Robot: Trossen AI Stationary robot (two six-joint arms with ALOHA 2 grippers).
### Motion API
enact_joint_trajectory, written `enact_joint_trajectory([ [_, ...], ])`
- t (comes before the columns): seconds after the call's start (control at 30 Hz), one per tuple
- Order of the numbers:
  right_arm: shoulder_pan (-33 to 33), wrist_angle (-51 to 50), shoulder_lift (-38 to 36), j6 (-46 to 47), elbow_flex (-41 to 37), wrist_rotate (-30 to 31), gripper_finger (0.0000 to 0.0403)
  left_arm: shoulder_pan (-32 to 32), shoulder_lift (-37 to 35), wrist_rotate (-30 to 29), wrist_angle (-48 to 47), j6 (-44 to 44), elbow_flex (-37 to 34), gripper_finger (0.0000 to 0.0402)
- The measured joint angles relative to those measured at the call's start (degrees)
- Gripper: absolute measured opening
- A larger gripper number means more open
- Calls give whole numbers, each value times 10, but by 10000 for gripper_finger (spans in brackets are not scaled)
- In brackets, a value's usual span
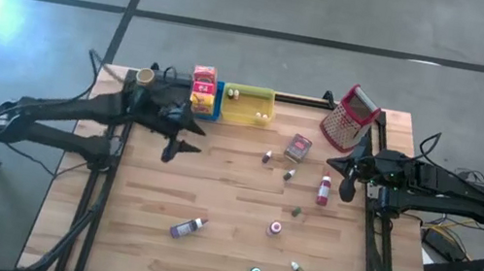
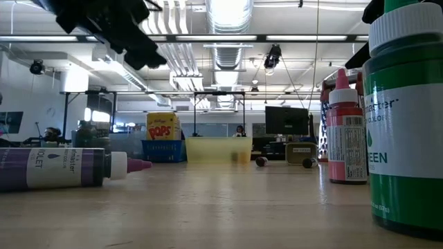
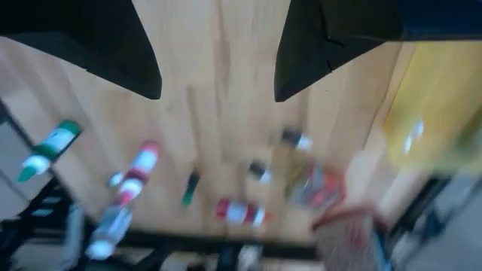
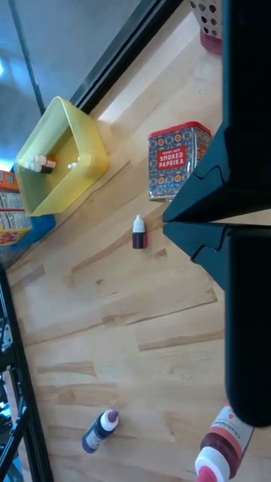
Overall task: Pick & Place Kitchen Items
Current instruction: Adjust the large violet food coloring bottle
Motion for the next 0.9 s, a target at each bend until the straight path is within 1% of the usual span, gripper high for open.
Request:
enact_joint_trajectory([
  [0.1, 0, 0, 0, 0, 0, 0, 8, -40, -31, -35, 61, -2, -39, 263],
  [0.23, 0, 0, 0, 0, 0, 0, 8, -82, -63, -137, 126, 5, -93, 264],
  [0.3, 0, 0, 0, 0, 0, 0, 8, -94, -74, -175, 157, 8, -121, 263],
  [0.4, 0, 0, 0, 0, 0, 0, 8, -103, -83, -184, 178, -10, -155, 264],
  [0.53, 0, 0, 0, 0, 0, 0, 8, -133, -82, -186, 177, -82, -176, 264],
  [0.57, 0, 0, 0, 0, 0, 0, 8, -145, -79, -199, 178, -99, -177, 264],
  [0.63, 0, 0, 0, 0, 0, 0, 8, -174, -71, -255, 178, -132, -178, 263],
  [0.73, 0, 0, 0, 0, 0, 0, 8, -225, -56, -372, 154, -174, -166, 264],
  [0.8, 0, 0, 0, 0, 0, 0, 8, -262, -45, -433, 106, -208, -147, 263],
  [0.9, 0, 0, 0, 0, 0, 0, 8, -319, -19, -497, 0, -277, -105, 264],
])
